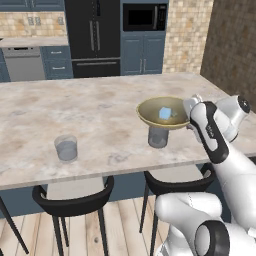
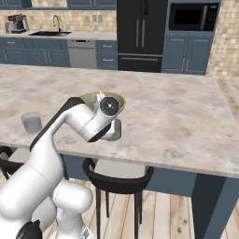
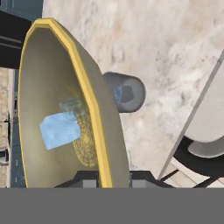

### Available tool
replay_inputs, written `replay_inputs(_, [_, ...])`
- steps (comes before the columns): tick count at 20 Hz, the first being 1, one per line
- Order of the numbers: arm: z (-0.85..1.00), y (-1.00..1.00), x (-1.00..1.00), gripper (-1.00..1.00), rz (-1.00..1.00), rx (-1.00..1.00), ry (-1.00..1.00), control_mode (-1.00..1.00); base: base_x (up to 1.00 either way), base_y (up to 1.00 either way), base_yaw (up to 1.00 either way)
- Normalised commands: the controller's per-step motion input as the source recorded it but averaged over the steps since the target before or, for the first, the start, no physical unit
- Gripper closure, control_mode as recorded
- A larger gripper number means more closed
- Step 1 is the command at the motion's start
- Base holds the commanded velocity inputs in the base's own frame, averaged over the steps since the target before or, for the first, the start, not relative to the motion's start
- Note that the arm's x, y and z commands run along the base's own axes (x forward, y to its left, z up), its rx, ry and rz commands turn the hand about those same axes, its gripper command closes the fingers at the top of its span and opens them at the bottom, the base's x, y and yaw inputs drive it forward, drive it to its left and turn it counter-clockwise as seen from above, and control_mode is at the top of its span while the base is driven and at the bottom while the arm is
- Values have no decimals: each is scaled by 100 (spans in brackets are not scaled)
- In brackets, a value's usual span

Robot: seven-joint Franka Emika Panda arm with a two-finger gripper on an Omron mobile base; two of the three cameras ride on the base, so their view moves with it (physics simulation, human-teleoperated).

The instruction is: There are four ice cubes in the ice bowl. Place two ice cubes in each glass of water.

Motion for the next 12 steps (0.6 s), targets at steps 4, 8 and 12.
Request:
replay_inputs(4, [0,0,-1,100,0,0,0,100,-21,31,0])
replay_inputs(8, [0,0,0,100,0,0,0,100,-8,96,0])
replay_inputs(12, [0,0,0,100,0,0,0,100,0,91,0])
